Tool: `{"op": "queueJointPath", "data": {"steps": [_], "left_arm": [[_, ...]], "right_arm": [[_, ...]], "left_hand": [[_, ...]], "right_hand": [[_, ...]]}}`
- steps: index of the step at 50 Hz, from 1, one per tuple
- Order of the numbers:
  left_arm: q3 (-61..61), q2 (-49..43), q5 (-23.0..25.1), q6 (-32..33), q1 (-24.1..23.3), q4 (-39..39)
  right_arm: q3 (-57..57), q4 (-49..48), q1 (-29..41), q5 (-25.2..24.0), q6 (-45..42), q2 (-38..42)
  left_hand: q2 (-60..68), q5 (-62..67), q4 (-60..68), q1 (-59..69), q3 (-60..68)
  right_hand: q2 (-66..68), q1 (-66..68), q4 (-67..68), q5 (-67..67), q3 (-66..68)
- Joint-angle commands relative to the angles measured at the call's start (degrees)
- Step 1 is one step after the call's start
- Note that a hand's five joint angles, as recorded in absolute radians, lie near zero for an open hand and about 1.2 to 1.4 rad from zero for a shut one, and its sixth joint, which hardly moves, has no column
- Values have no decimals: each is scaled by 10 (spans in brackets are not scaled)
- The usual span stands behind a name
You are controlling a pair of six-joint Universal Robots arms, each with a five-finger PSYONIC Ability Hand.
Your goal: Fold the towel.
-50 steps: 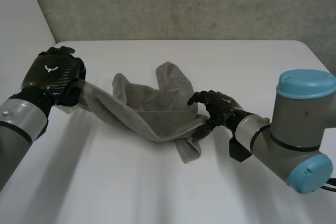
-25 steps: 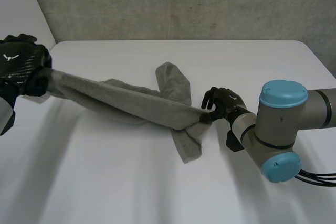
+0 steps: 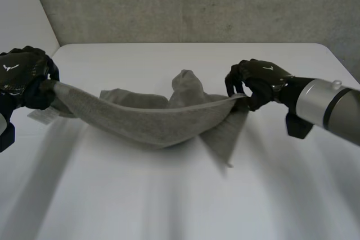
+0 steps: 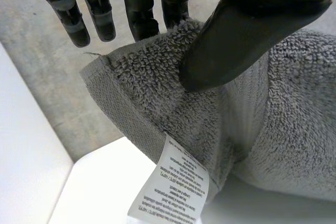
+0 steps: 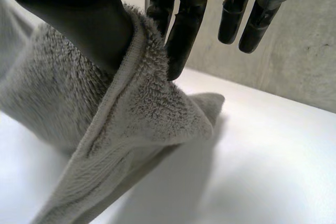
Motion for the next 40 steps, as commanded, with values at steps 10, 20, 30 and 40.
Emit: {"op": "queueJointPath", "data": {"steps": [10,20,30,40], "left_arm": [[131,-163,12,-29,-29,38],[332,-262,-66,-30,-108,264],[290,-167,-48,-65,-100,368],[171,-182,-20,-33,-68,373]], "right_arm": [[-294,176,59,145,-281,185],[-653,-41,97,280,-371,240],[-366,-149,86,221,-333,81],[-109,-148,59,209,-332,53]], "left_hand": [[62,40,-32,49,-24],[62,40,-32,49,-24],[62,40,-32,49,-24],[62,40,-32,49,-24]], "right_hand": [[46,48,-44,47,-29],[46,48,-44,47,-29],[46,48,-44,47,-29],[46,48,-44,47,-29]]}}
